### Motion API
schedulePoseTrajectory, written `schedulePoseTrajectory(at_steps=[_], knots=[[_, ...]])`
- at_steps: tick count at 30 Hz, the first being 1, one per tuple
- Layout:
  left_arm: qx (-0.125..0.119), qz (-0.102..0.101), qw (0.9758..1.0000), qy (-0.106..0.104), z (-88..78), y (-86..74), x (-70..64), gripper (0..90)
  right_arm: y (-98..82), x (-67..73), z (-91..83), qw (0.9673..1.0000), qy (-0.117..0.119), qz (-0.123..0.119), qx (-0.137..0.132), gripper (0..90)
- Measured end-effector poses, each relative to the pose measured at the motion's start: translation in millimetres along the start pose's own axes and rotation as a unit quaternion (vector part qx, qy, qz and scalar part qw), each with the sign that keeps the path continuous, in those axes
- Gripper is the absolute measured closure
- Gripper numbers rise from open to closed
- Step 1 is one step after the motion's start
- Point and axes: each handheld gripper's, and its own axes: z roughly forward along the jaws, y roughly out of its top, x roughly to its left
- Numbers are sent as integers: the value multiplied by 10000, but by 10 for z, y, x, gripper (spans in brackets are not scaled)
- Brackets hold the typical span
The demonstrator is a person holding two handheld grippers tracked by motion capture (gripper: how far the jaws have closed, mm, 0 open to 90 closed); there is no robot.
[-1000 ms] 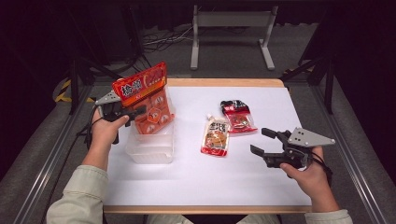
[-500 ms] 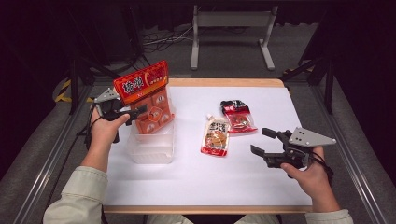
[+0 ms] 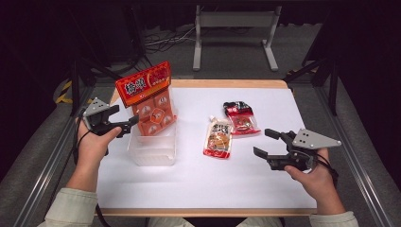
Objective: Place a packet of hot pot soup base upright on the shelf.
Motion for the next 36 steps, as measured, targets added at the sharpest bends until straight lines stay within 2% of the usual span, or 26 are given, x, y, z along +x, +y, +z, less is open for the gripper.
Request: schedulePoseTrajectory(at_steps=[3, 8, 11, 13, 14, 15, 16, 17, 18, 19, 21, 23, 26, 27, 28, 29, 33, 36], knots=[[26, 25, 10000, 91, -91, -12, -64, 116, 3, 1, 9, 10000, -4, -20, 6, 259], [-93, 72, 9999, -75, -243, -51, -210, 115, -10, -15, 22, 10000, -29, -27, 67, 258], [-180, 47, 9995, -271, -351, -102, -304, 115, -19, -18, 29, 9999, -75, -19, 129, 266], [-247, 47, 9982, -542, -402, -133, -385, 115, -26, -27, 27, 9998, -107, 5, 151, 278], [-247, 47, 9982, -542, -402, -133, -385, 115, -31, -35, 28, 9998, -128, 28, 165, 282], [-248, 72, 9975, -653, -416, -141, -422, 115, -31, -35, 28, 9998, -128, 28, 165, 282], [-227, 110, 9967, -769, -424, -146, -465, 116, -34, -42, 29, 9997, -151, 49, 185, 287], [-167, 244, 9946, -996, -427, -158, -551, 130, -44, -53, 35, 9997, -153, 95, 192, 299], [-142, 301, 9931, -1123, -419, -168, -608, 136, -47, -58, 37, 9996, -142, 104, 201, 308], [-142, 301, 9931, -1123, -419, -168, -608, 141, -51, -65, 39, 9996, -140, 97, 232, 323], [-117, 407, 9887, -1441, -394, -188, -735, 142, -57, -72, 42, 9995, -129, 102, 257, 332], [-211, 447, 9839, -1716, -360, -214, -839, 144, -68, -83, 50, 9995, -131, 108, 273, 347], [-293, 449, 9783, -1999, -302, -277, -951, 150, -88, -101, 57, 9994, -143, 162, 281, 363], [-325, 511, 9771, -2040, -278, -308, -977, 152, -96, -110, 58, 9994, -132, 186, 278, 369], [-372, 587, 9763, -2052, -250, -352, -1002, 158, -103, -118, 57, 9993, -124, 221, 281, 378], [-319, 638, 9754, -2087, -222, -405, -1019, 171, -109, -126, 55, 9993, -109, 245, 270, 389], [-131, 599, 9738, -2190, -95, -588, -1094, 190, -135, -163, 51, 9987, -115, 358, 333, 433], [-96, 553, 9727, -2250, -39, -609, -1148, 189, -146, -211, 81, 9978, -207, 465, 416, 447]])
